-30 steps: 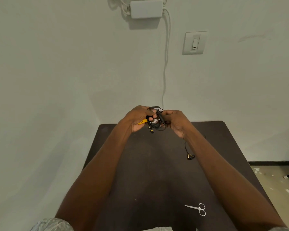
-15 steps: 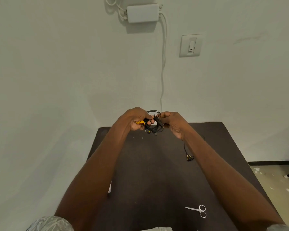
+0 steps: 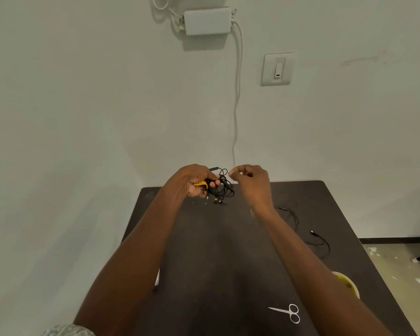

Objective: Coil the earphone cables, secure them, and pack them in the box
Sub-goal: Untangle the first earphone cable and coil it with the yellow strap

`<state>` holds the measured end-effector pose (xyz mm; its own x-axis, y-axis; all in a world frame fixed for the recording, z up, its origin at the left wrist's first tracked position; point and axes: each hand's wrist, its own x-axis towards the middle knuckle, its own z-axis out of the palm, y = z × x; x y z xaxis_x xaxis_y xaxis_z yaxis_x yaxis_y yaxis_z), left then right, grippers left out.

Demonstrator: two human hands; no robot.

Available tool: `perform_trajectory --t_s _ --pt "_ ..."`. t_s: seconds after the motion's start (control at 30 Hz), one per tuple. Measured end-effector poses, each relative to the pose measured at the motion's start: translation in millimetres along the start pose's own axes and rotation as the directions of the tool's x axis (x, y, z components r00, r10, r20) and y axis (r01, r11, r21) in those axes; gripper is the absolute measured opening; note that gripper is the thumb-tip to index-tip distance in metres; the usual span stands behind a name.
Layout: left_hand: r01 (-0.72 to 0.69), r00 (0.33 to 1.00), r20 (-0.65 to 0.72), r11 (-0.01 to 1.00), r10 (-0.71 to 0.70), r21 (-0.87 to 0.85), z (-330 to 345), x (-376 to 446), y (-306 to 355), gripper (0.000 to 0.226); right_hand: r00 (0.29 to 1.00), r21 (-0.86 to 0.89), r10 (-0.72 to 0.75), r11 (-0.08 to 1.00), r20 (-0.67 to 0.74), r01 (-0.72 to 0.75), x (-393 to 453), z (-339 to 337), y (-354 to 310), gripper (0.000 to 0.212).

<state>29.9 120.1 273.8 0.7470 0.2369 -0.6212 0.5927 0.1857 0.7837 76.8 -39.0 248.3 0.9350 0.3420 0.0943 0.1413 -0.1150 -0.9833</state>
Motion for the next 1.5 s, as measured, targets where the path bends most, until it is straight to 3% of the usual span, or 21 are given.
perform_trajectory --t_s 0.1,0.27,0.37,0.43,0.5,0.57,0.63,0.7,0.9,1.0,1.07,1.17,1.27,1.3,1.37,1.43,1.5 --pt "-0.015 1.000 -0.020 1.000 0.016 0.007 -1.9 6.1 -1.5 0.020 0.985 -0.236 -0.124 0.960 0.120 0.150 -20.9 14.3 5.4 0.020" --pt "-0.031 0.997 -0.073 0.997 0.026 -0.067 3.0 11.8 -4.1 0.022 0.997 -0.546 -0.082 0.835 0.004 0.071 -17.8 33.6 22.2 0.024" --pt "-0.038 0.997 -0.067 0.988 0.028 -0.148 4.6 15.0 -5.0 0.021 0.997 -0.603 -0.078 0.796 -0.009 0.057 -17.1 37.8 17.8 0.027" --pt "-0.063 0.997 -0.065 0.982 0.052 -0.180 5.6 15.2 -4.5 0.018 1.000 -0.468 0.012 0.884 0.013 -0.004 -16.4 41.1 13.7 0.029" --pt "-0.085 0.995 -0.064 0.977 0.074 -0.193 6.8 12.7 -5.5 0.016 0.981 -0.186 0.192 0.966 0.034 -0.182 -14.4 44.2 7.7 0.027" --pt "-0.093 0.995 -0.058 0.976 0.083 -0.196 6.6 9.7 -7.7 0.014 0.921 0.017 0.377 0.925 0.104 -0.380 -12.2 42.7 1.6 0.020" --pt "-0.103 0.994 -0.067 0.975 0.092 -0.196 4.4 7.3 -10.7 0.013 0.858 0.076 0.459 0.870 0.232 -0.486 -11.7 34.9 -4.6 0.016" --pt "-0.139 0.989 -0.082 0.972 0.126 -0.190 1.8 5.3 -12.5 0.012 0.840 0.101 0.454 0.860 0.296 -0.500 -9.4 28.1 -3.4 0.017" --pt "-0.263 0.965 -0.036 0.957 0.261 -0.121 -5.2 1.0 -13.3 0.015 0.858 0.208 0.440 0.843 0.265 -0.496 -8.8 25.3 3.1 0.005" --pt "-0.292 0.954 0.019 0.940 0.300 -0.174 -16.6 3.1 -20.2 0.010 0.832 0.290 0.442 0.792 0.335 -0.537 -0.9 13.6 -0.7 0.013" --pt "-0.323 0.945 0.003 0.930 0.328 -0.178 -22.9 5.1 -25.0 0.010 0.816 0.251 0.441 0.799 0.375 -0.547 6.9 3.1 -4.5 0.017" --pt "-0.389 0.921 -0.068 0.892 0.384 -0.229 -24.4 7.2 -27.6 0.015 0.817 0.197 0.393 0.840 0.422 -0.506 14.4 -5.6 -11.0 0.018" --pt "-0.467 0.884 -0.109 0.859 0.454 -0.210 -18.8 6.6 -26.1 0.018 0.836 0.286 0.316 0.835 0.449 -0.470 17.9 -7.2 -13.2 0.016" --pt "-0.489 0.871 -0.132 0.857 0.473 -0.161 -16.9 7.8 -26.0 0.018 0.855 0.268 0.285 0.865 0.433 -0.424 17.6 -7.7 -15.0 0.016" --pt "-0.513 0.848 -0.181 0.857 0.497 -0.050 -14.2 10.4 -26.7 0.019 0.907 0.060 0.222 0.964 0.357 -0.259 16.1 -8.4 -18.1 0.021" --pt "-0.510 0.850 -0.165 0.860 0.501 -0.020 -13.9 11.7 -28.7 0.021 0.961 -0.107 0.118 0.990 0.250 -0.093 14.5 -9.0 -20.9 0.028" --pt "-0.513 0.854 -0.123 0.858 0.505 -0.037 -14.2 11.8 -30.5 0.026 0.977 -0.069 0.013 0.998 0.213 0.002 16.2 -10.7 -23.2 0.028"
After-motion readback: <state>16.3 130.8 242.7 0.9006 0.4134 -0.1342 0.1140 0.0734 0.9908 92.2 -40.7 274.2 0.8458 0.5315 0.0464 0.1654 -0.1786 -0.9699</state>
